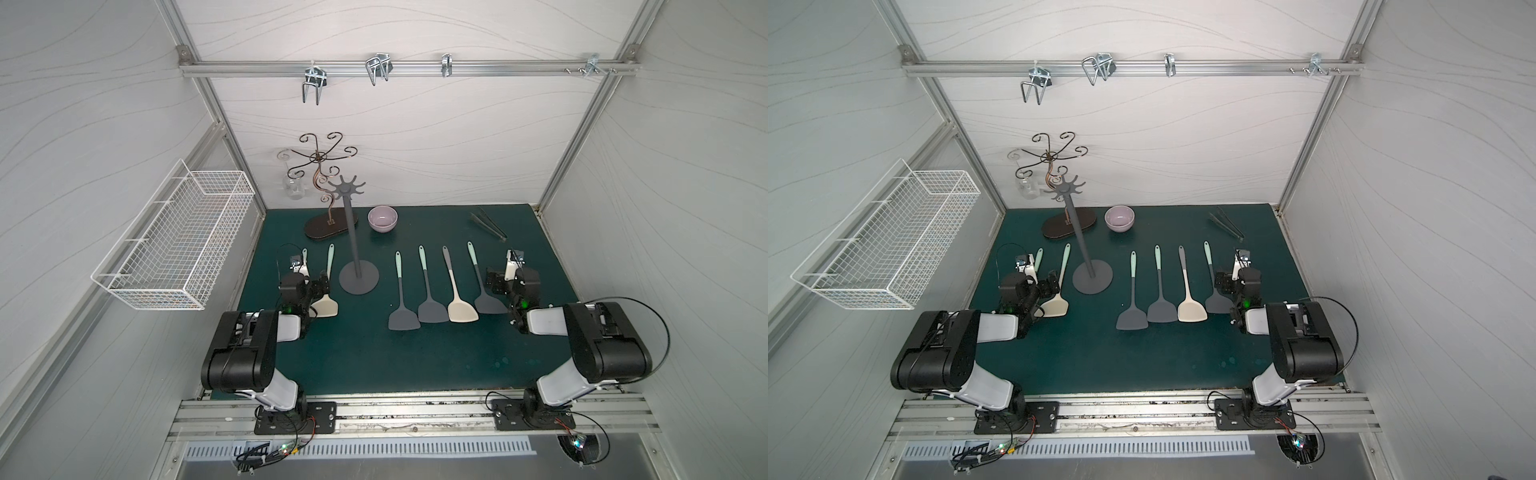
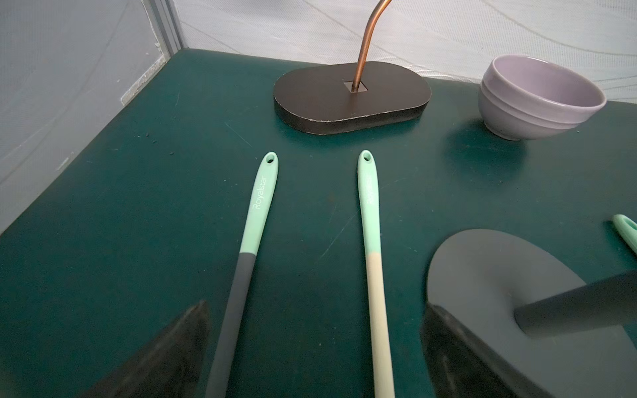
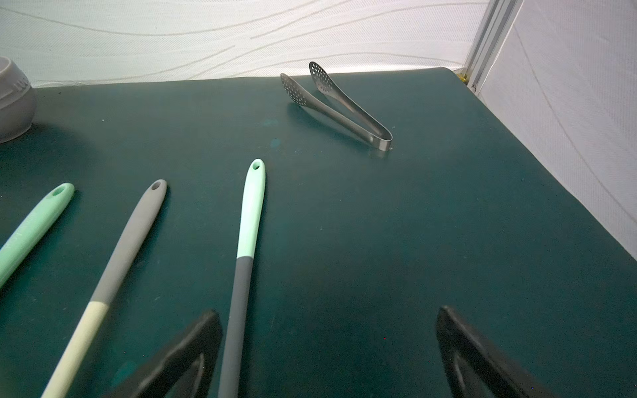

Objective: Take the spatula off the kitchen utensil rack
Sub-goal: Reset both arms

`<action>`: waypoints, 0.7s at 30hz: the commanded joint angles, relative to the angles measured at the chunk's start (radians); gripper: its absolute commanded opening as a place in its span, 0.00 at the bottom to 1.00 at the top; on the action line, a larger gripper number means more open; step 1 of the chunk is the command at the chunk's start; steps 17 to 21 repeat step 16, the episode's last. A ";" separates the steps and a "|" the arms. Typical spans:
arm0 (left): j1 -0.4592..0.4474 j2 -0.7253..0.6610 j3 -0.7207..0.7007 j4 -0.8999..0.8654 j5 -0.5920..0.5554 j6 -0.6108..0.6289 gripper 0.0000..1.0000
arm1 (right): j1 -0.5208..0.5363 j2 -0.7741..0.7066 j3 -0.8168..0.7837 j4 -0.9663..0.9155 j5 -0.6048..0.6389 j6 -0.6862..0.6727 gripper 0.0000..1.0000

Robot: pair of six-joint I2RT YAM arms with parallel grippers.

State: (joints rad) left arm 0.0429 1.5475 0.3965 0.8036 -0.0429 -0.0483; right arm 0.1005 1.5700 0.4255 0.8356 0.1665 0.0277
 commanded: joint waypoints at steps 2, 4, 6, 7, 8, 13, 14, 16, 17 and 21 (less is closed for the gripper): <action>-0.006 0.003 0.031 0.019 -0.015 0.017 0.99 | 0.000 0.005 0.000 -0.004 -0.004 -0.006 0.99; -0.006 0.003 0.030 0.020 -0.015 0.017 0.99 | 0.001 0.005 0.001 -0.005 -0.005 -0.006 0.99; -0.006 0.003 0.030 0.019 -0.015 0.016 0.99 | 0.001 0.005 0.001 -0.005 -0.005 -0.007 0.99; -0.006 0.003 0.030 0.019 -0.015 0.016 0.99 | 0.001 0.005 0.000 -0.004 -0.004 -0.006 0.99; -0.006 0.003 0.030 0.019 -0.015 0.017 0.99 | 0.001 0.005 0.001 -0.004 -0.004 -0.005 0.99; -0.006 0.003 0.031 0.019 -0.015 0.017 0.99 | 0.006 0.012 0.006 -0.003 0.000 -0.010 0.99; -0.006 0.003 0.030 0.019 -0.015 0.017 0.99 | 0.007 0.009 0.003 -0.003 0.000 -0.011 0.99; -0.006 0.003 0.027 0.019 -0.015 0.017 0.99 | 0.005 0.006 0.004 -0.005 -0.001 -0.011 0.99; -0.006 0.003 0.027 0.019 -0.015 0.017 0.99 | 0.005 0.006 0.004 -0.005 -0.001 -0.011 0.99; -0.006 0.003 0.027 0.019 -0.015 0.017 0.99 | 0.005 0.006 0.004 -0.005 -0.001 -0.011 0.99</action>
